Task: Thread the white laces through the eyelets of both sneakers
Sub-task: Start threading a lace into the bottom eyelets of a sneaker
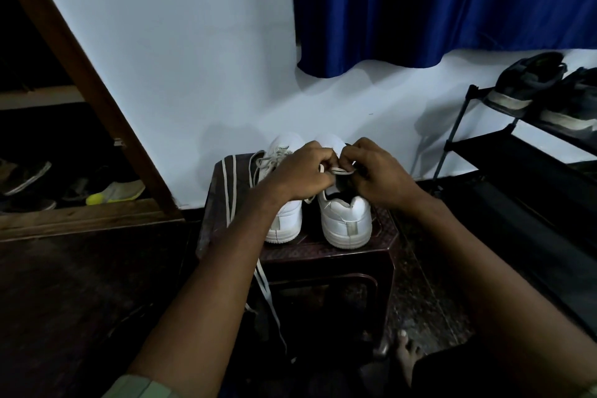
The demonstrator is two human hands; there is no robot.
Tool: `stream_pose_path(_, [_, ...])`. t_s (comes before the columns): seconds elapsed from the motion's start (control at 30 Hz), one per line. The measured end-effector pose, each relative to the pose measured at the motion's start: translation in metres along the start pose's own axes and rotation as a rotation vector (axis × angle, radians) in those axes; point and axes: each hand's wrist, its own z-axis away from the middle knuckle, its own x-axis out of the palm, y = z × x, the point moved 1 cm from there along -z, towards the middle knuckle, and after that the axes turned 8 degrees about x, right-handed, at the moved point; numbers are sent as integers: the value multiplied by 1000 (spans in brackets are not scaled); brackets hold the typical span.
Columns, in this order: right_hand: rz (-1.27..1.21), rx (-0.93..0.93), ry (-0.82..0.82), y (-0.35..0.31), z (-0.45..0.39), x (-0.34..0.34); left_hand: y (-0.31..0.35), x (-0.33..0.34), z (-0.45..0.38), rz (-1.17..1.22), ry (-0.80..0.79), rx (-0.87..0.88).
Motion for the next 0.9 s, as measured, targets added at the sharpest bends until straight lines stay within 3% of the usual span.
stream_pose_path(0.1, [-38, -6, 23, 3, 0, 1, -3, 0, 1, 33, 51, 15])
stream_pose_path(0.23, [-278, 25, -24, 5, 3, -2, -7, -1, 1, 104, 118, 46])
stream_pose_path(0.33, [-447, 81, -66, 8, 5, -7, -4, -10, 3, 482, 204, 39])
stream_pose_path(0.4, [-570, 138, -97, 7, 6, -12, 3, -21, 4, 797, 351, 3])
stream_pose_path(0.47, [-875, 185, -99, -2, 7, -17, 8, -31, 5, 1026, 454, -72])
stream_pose_path(0.53, [-1275, 240, -74, -12, 6, -22, 6, -38, 5, 939, 482, -150])
stream_pose_path(0.6, [-1540, 294, -17, -15, 6, -28, -1, -37, 8, 547, 509, -142])
stream_pose_path(0.67, [-1480, 339, 50, -12, 6, -31, -7, -32, 10, 170, 524, -136])
stream_pose_path(0.77, [-998, 319, 198, -2, 7, -30, -6, -27, 12, -139, 479, -177])
stream_pose_path(0.9, [-464, 232, 233, -1, 11, -25, -8, -17, 9, -143, 368, -23])
